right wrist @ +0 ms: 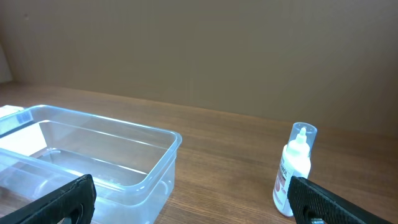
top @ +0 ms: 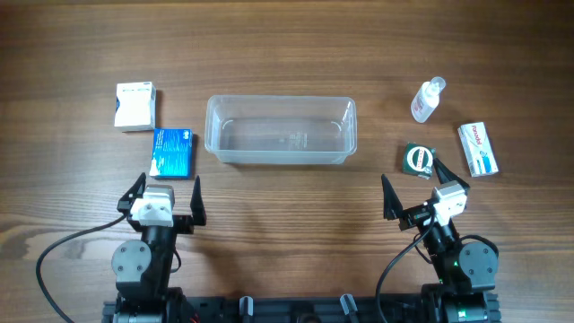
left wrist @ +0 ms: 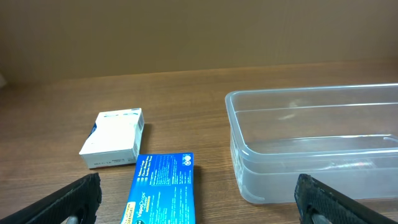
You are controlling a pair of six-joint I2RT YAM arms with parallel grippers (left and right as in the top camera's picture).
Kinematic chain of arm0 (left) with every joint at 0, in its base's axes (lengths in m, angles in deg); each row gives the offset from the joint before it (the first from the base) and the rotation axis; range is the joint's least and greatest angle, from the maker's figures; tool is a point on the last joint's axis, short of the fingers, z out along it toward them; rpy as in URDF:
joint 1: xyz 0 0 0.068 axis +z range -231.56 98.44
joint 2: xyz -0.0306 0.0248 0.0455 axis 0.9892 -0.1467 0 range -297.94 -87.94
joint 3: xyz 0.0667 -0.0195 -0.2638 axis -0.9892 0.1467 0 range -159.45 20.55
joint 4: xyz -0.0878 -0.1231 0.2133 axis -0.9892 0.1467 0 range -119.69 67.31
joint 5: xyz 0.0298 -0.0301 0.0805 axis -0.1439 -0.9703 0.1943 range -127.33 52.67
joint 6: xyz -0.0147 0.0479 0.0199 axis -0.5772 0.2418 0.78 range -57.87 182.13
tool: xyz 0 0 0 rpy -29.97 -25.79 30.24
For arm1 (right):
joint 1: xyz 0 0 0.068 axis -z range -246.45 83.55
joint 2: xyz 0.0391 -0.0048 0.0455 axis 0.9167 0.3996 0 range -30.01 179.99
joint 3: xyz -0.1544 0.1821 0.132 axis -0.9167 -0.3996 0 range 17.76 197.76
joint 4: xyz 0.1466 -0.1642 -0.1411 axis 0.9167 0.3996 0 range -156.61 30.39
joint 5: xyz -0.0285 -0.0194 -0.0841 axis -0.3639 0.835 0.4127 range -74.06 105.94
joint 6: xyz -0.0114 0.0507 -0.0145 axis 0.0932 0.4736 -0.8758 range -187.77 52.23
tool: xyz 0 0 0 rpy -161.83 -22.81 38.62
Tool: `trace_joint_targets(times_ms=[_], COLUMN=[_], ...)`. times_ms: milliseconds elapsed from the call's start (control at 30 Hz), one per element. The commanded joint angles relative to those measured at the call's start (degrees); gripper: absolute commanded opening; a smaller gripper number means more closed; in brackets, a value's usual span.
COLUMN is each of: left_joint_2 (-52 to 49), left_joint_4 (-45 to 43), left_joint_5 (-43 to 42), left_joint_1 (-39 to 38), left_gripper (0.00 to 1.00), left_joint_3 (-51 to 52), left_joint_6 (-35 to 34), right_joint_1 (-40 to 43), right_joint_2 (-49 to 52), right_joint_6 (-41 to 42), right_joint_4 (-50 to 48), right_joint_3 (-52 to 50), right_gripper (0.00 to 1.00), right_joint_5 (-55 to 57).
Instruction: Pack container
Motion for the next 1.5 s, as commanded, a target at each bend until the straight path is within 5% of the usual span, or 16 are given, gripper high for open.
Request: trace_joint_targets(times_ms=[0,267,533,667,833,1100,1367,1467], left_joint_2=[0.61,0.44,0.42,-3.93,-24.79,-72.7,-95.3,-101.57], left_joint_4=[-0.35,-3.48,-7.85,1.53,20.94,57.31,54.23,49.83], left_joint_5=[-0.68,-1.05,-15.47,-15.37,-10.49,-3.85,-3.26,6.67], left_joint_1=[-0.28,-0.28,-0.26,-0.26,-0.26,2.34,2.97,3.58], left_gripper=[1.0,1.0,1.0,1.0,1.0,1.0,1.0,1.0], left_joint_3=[0.5,0.5,0.2,-11.56,-38.66,-83.93,-90.97,-90.92], left_joint_6=[0.83,0.81,0.61,-5.62,-0.07,4.96,5.01,4.94], right_joint_1=[0.24,0.22,0.24,0.24,0.24,0.24,0.24,0.24], right_joint_2=[-0.39,-0.39,-0.39,-0.39,-0.39,-0.39,-0.39,-0.39], right_joint_6=[-0.7,-0.7,-0.7,-0.7,-0.7,-0.7,-0.7,-0.72], right_joint_4=[-0.2,-0.2,-0.2,-0.2,-0.2,-0.2,-0.2,-0.2], right_joint_3=[-0.07,-0.07,-0.07,-0.07,-0.07,-0.07,-0.07,-0.07], right_gripper=[1.0,1.0,1.0,1.0,1.0,1.0,1.0,1.0], right_joint_5=[0.52,0.55,0.55,0.52,0.55,0.55,0.55,0.55])
